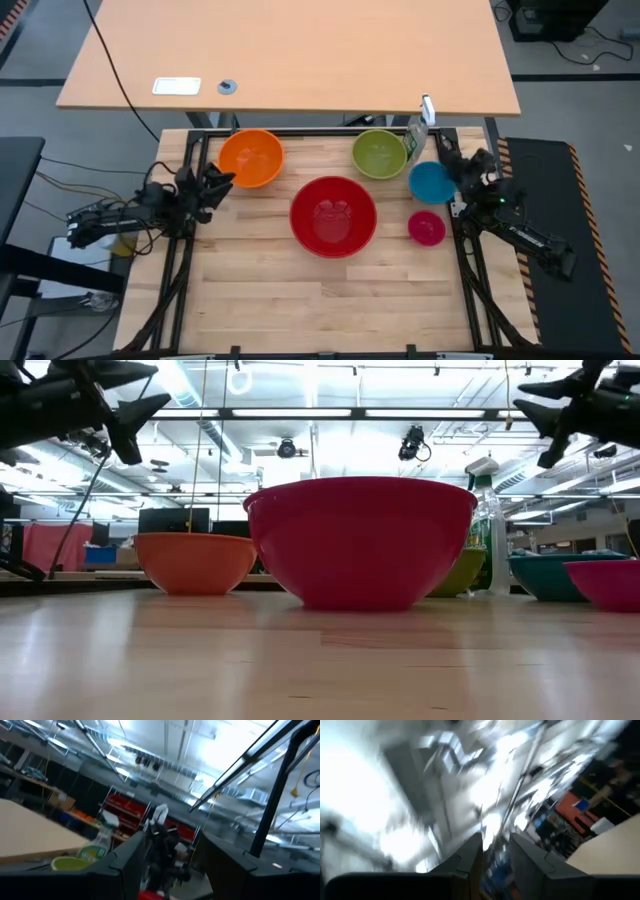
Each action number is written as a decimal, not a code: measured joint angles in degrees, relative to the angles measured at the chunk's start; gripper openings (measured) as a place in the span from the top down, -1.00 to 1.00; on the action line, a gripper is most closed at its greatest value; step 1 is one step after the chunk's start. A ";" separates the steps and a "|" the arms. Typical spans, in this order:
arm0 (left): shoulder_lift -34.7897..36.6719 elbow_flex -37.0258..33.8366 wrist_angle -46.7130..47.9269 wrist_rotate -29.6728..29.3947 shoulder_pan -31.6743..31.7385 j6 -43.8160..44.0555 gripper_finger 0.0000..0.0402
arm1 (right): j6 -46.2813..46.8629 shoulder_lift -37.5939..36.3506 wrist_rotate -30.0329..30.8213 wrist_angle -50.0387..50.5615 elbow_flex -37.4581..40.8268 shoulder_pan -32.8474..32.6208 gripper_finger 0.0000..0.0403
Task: Nest bowls inside each other
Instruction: Stack the orange bowl on top of the red bowl
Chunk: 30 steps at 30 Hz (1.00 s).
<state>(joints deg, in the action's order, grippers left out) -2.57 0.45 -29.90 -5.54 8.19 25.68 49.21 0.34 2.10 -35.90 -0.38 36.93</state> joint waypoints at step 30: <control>-18.55 26.94 43.29 -31.11 0.00 19.33 0.26 | -9.87 30.97 -10.76 43.92 -35.64 -2.41 0.48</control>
<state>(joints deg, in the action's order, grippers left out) -21.12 27.38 13.39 -36.65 8.19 45.01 39.34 31.31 -8.66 8.02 -36.02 34.52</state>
